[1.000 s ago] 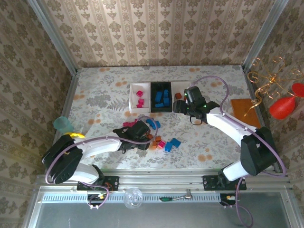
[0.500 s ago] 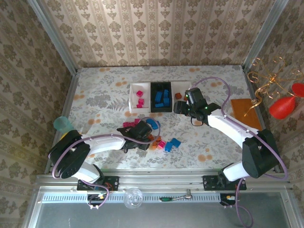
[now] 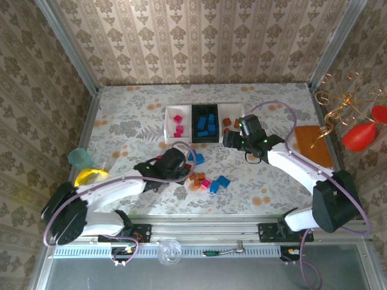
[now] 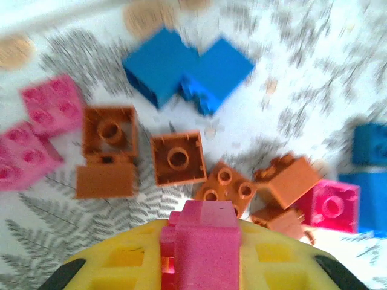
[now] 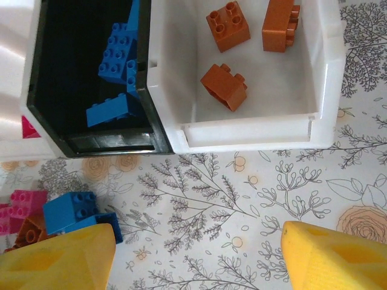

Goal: Sort the legos into containers by color

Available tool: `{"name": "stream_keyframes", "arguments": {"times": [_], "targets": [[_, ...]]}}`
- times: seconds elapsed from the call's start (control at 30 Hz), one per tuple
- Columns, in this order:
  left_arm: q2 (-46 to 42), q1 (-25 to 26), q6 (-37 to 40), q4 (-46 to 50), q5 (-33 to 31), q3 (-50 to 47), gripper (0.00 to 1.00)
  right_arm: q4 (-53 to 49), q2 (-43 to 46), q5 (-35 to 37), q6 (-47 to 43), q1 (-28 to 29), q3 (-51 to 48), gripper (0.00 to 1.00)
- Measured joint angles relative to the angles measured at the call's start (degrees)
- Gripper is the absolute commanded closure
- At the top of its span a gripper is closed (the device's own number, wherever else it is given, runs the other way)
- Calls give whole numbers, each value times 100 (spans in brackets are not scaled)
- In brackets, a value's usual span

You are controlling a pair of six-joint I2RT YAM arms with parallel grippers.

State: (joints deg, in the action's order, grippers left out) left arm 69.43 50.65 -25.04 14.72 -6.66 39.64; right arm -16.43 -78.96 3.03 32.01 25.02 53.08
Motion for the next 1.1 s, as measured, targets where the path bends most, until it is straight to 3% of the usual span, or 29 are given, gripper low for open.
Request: {"name": "stream_keyframes", "arguments": {"times": [0.13, 0.27, 0.43, 0.63, 0.9, 1.1], "targets": [[-140, -796, 4, 4, 83, 549, 75, 74, 184, -2, 79, 0, -149, 26], [448, -1508, 28, -109, 168, 1384, 76, 105, 205, -2, 122, 7, -291, 26], [1714, -1921, 133, -127, 214, 2450, 75, 103, 365, -2, 131, 59, -540, 26], [3093, -2076, 350, 70, 208, 3692, 69, 94, 695, -4, 188, 192, -809, 26], [4048, -2120, 581, 481, 142, 4662, 45, 101, 1008, -140, 297, 520, -1051, 25], [3930, -2153, 516, 553, 254, 4559, 20, 223, 1054, -369, 382, 789, -1084, 23]]}}
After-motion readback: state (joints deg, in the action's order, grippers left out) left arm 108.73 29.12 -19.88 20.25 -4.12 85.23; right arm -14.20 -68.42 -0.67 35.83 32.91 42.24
